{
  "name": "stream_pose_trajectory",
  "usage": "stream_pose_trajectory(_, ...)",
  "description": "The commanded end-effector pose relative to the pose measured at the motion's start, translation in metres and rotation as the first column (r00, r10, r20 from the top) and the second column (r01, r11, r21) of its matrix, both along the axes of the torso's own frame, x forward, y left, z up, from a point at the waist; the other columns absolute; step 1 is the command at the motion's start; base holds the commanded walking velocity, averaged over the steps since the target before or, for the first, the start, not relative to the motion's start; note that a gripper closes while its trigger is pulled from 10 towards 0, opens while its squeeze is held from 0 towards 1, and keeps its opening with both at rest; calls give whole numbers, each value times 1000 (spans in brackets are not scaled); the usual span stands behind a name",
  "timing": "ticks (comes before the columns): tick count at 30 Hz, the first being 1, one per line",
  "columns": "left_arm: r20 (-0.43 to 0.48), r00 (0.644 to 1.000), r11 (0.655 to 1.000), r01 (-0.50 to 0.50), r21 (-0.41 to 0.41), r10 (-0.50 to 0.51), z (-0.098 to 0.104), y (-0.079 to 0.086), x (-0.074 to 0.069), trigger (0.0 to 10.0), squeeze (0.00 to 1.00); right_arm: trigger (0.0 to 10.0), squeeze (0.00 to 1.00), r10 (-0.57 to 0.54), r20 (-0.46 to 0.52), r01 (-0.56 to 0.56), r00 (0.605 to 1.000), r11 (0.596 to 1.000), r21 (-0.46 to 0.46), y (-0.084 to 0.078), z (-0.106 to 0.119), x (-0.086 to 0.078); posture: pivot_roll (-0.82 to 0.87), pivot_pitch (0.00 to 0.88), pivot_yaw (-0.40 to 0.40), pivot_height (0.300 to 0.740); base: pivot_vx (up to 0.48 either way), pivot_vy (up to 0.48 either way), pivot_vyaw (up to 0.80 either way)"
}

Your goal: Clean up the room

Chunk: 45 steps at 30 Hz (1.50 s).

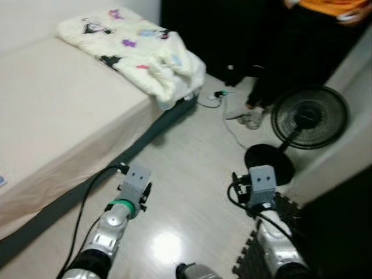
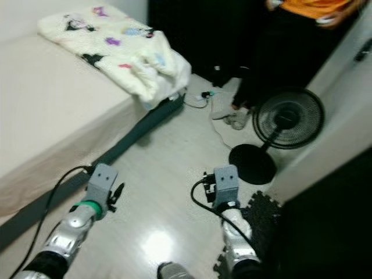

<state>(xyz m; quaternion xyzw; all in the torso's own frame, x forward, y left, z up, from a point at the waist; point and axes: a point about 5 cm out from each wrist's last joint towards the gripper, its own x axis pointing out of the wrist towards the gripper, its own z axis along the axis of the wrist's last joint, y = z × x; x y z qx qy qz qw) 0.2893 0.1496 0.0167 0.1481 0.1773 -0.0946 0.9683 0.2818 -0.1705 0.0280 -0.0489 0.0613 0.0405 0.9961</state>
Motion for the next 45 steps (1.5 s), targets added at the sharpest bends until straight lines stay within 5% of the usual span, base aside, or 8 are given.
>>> stream_pose_trajectory(1, -7, 1000, 1000, 15, 2, -15, -2, -3, 0, 10000, 0, 10000, 0, -17, -9, 17, 1000, 1000, -5, -5, -4, -3, -64, 0, 20, 740, 0, 0, -744)
stream_pose_trajectory(33, 28, 998, 998, 51, 45, -53, 3, 0, 5, 10000, 0, 10000, 0, -43, 4, 43, 999, 999, 14, 0, -6, 0, -46, 0, 62, 740, 0, 0, -730)
stream_pose_trajectory(45, 48, 998, 998, 38, 48, -41, 5, 1, 9, 10000, 0, 10000, 0, -8, 29, 7, 1000, 1000, 19, 8, -2, 4, -45, 0, 58, 740, 471, 0, 0)
